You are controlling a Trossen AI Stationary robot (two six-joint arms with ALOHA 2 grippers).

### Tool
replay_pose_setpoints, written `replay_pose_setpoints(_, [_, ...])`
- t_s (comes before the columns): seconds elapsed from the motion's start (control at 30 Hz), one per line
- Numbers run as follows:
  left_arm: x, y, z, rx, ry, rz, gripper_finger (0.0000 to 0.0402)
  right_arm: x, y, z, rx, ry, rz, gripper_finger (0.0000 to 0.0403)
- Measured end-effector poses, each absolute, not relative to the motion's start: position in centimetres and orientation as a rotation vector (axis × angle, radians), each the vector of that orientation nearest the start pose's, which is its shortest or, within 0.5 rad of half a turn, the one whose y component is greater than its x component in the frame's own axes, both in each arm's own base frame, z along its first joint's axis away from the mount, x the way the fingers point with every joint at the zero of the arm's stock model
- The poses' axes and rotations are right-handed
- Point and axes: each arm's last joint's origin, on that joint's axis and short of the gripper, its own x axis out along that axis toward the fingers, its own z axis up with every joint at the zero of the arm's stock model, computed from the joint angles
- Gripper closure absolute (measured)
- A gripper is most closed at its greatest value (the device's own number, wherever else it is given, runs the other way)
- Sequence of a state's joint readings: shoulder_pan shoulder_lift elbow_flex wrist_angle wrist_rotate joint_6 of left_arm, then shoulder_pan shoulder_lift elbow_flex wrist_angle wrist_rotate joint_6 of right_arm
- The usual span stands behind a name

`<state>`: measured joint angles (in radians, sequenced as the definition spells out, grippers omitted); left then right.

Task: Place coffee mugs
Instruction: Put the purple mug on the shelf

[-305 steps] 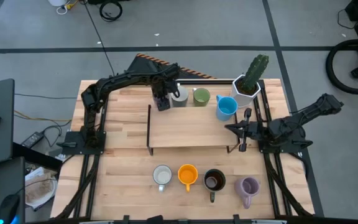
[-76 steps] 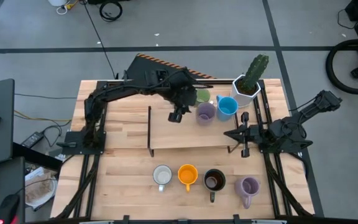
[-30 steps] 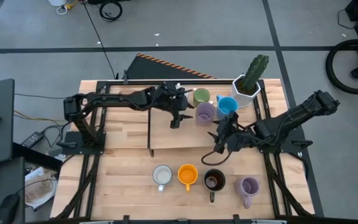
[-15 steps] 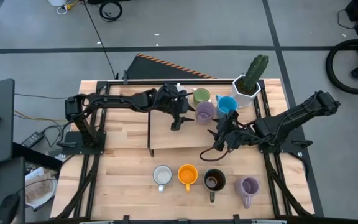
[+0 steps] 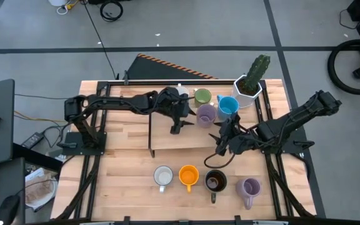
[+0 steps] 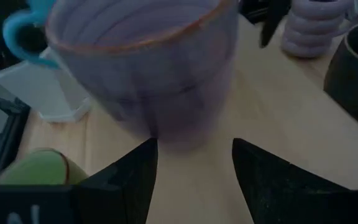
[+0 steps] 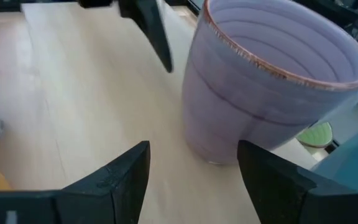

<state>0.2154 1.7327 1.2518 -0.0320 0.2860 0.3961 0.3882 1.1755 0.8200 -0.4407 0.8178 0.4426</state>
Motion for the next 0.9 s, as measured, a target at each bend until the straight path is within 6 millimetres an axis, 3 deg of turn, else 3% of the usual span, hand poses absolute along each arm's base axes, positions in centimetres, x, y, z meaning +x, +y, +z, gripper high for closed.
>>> replay_pose_setpoints(0.3, [38.1, 6.8, 25.6, 0.260, 0.513, -0.183, 0.0187, 22.1, 6.6, 25.6, -0.020, 0.544, -0.559, 0.0162])
replay_pose_setpoints(0.67, [37.8, 6.6, 25.4, 0.233, 0.571, -0.144, 0.0187, 21.9, 8.0, 28.6, -0.049, 0.549, -0.484, 0.0165])
replay_pose_setpoints(0.9, [37.9, 7.0, 25.5, 0.275, 0.578, -0.039, 0.0187, 23.5, 8.6, 28.2, -0.141, 0.668, -0.447, 0.0165])
